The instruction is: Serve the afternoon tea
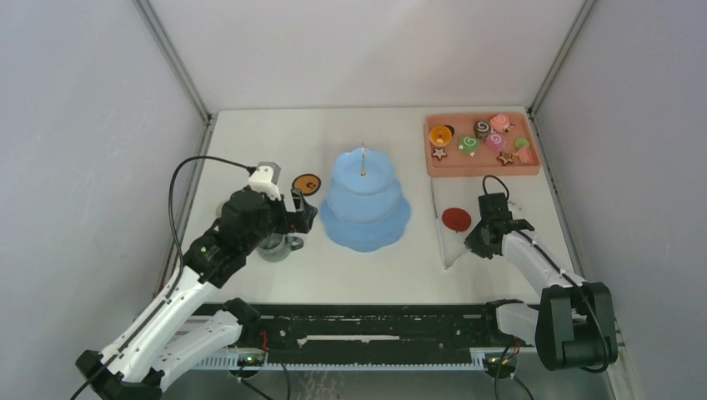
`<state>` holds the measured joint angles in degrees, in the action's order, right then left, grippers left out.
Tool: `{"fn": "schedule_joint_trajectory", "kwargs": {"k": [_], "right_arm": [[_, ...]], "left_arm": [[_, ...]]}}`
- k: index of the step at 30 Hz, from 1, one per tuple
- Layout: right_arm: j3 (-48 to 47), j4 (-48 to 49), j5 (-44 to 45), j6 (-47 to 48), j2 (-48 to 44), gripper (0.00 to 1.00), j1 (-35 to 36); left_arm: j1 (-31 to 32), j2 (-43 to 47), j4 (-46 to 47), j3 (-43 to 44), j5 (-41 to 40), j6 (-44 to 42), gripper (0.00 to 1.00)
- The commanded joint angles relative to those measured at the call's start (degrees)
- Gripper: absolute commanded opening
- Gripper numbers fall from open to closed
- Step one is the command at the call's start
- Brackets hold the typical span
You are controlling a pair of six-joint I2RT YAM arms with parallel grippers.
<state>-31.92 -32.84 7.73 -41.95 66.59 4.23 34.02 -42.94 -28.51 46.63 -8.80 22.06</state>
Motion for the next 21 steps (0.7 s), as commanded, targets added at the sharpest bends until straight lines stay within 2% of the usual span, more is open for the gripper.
{"fn": "schedule_joint_trajectory", "kwargs": {"k": [1, 5, 6, 7, 9, 10, 15, 21], "right_arm": [[0.4, 0.9, 2.0, 1.4, -2.2, 0.25, 1.2], [0.3, -0.5, 4.3, 2.6, -3.0, 0.27, 2.5], [0.2, -0.7, 4.5, 2.8, -3.3, 0.33, 2.7], [0.3, -1.0, 4.5, 3.2, -3.7, 0.43, 2.6], [0.2, -1.5, 3.9, 3.7, -4.8, 0.69, 2.7], [0.2, -1.8, 3.7, 3.7, -5.4, 0.74, 2.7], [-0.1, -1.7, 2.2, 5.0, -7.3, 0.79, 4.7], [-1.2, -0.6, 1.2, 7.2, -7.9, 0.99, 11.1]], "left_arm": [[0.3, -0.5, 2.5, -0.2, 0.8, 0.6, 1.0], [0.3, -1.4, 2.8, 0.2, 1.8, 0.5, 1.0], [0.4, -1.5, 2.8, 0.2, 1.9, 0.5, 1.0], [0.4, -1.6, 2.8, 0.3, 2.0, 0.4, 1.0], [0.3, -1.8, 2.9, 0.4, 1.8, 0.4, 1.0], [0.3, -1.9, 2.9, 0.4, 1.8, 0.3, 1.0], [0.3, -2.2, 3.8, 0.3, 1.7, 0.7, 1.0], [0.3, -1.9, 4.3, 0.1, 2.4, 1.9, 1.0]]}}
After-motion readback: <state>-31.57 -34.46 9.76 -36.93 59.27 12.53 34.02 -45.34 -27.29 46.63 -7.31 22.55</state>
